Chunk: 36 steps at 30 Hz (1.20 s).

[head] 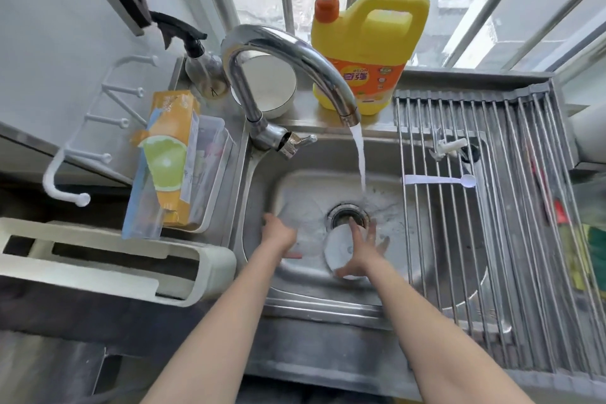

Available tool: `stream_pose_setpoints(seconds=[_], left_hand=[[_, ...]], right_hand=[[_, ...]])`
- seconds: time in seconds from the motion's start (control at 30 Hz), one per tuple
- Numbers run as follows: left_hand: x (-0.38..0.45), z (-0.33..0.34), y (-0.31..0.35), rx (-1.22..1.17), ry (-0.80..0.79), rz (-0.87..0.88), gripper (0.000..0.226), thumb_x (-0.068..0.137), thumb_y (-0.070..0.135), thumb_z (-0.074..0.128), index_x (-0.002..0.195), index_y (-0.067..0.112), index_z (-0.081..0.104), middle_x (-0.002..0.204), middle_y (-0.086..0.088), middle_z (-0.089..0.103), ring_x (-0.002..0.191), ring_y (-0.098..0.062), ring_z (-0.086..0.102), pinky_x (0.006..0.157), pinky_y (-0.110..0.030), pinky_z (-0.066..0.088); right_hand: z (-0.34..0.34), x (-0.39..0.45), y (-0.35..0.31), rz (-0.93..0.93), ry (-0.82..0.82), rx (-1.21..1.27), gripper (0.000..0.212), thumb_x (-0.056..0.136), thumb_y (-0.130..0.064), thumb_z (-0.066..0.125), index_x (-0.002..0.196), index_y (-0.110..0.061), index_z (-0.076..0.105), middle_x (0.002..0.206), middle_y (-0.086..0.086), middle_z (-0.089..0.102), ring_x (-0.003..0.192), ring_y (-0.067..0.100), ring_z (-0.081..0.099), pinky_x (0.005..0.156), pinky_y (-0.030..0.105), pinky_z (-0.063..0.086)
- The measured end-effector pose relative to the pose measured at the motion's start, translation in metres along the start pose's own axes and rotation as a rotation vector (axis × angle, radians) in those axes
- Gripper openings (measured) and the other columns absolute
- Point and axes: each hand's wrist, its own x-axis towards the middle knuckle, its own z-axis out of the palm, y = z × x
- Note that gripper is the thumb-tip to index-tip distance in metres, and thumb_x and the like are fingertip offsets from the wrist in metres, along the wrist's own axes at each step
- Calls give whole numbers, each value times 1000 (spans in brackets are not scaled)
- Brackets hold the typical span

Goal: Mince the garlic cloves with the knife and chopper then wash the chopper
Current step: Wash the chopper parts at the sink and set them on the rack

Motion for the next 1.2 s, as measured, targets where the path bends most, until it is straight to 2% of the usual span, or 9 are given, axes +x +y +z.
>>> stream_pose_setpoints(seconds=[0.2,0.37,0.47,0.53,0.67,0.8,0.87,1.0,1.2], left_hand=[[33,14,-30,11,8,-26,47,88,-10,49,132,3,45,134,-14,50,108,-35,58,76,-56,55],[32,8,-38,17,13,-42,64,91,-6,48,149,8,24,140,-7,42,116,-34,51,56,-35,56],[17,6,-25,189,84,73,73,93,-1,44,153,9,2,140,-11,43,125,-35,47,92,-41,50],[-5,8,-6,249,91,213,59,98,17,45,150,7,19,145,-19,42,130,-33,43,105,-37,38],[-65,12,44,-190,-359,135,44,92,62,41,120,30,55,114,5,55,104,-19,52,86,-42,48],[-108,15,83,-390,-647,155,51,94,60,35,117,23,61,105,-2,69,85,-20,68,70,-39,56],[-118,19,92,-402,-552,196,35,97,51,42,109,23,59,102,-4,68,84,-23,67,65,-41,57],[-96,16,94,-142,20,449,34,98,37,48,114,9,58,113,-12,64,89,-24,60,69,-33,53],[-84,9,101,330,3,656,44,102,44,30,94,11,57,105,-13,63,93,-27,55,70,-30,36]], right_hand=[[17,14,-12,1,101,-97,123,72,-49,77,146,-40,-21,155,1,-29,141,44,-19,97,72,30],[0,1,-16,90,342,285,121,66,-56,75,148,-34,-11,157,9,-13,140,45,4,97,56,39],[-26,-18,-32,-1,509,371,125,58,-68,73,149,-27,-2,154,17,-1,139,46,7,106,55,29],[-44,-35,-46,-42,556,438,128,55,-75,70,148,-29,-5,152,20,5,139,47,7,110,54,20],[-83,-75,-64,-52,565,696,115,66,-75,63,150,-33,-3,149,20,14,136,43,15,109,54,23],[-103,-99,-65,-92,648,806,85,84,-67,48,150,-33,7,146,18,18,135,39,17,107,52,25],[-112,-102,-59,-88,701,836,60,94,-50,45,144,-28,22,141,20,28,129,37,28,104,46,29],[-124,-105,-44,-245,616,1114,20,100,-27,41,111,-11,41,106,10,54,92,25,52,74,33,41],[-128,-102,-47,-284,638,1118,21,87,-37,60,81,-17,60,78,0,64,77,18,59,65,34,46]])
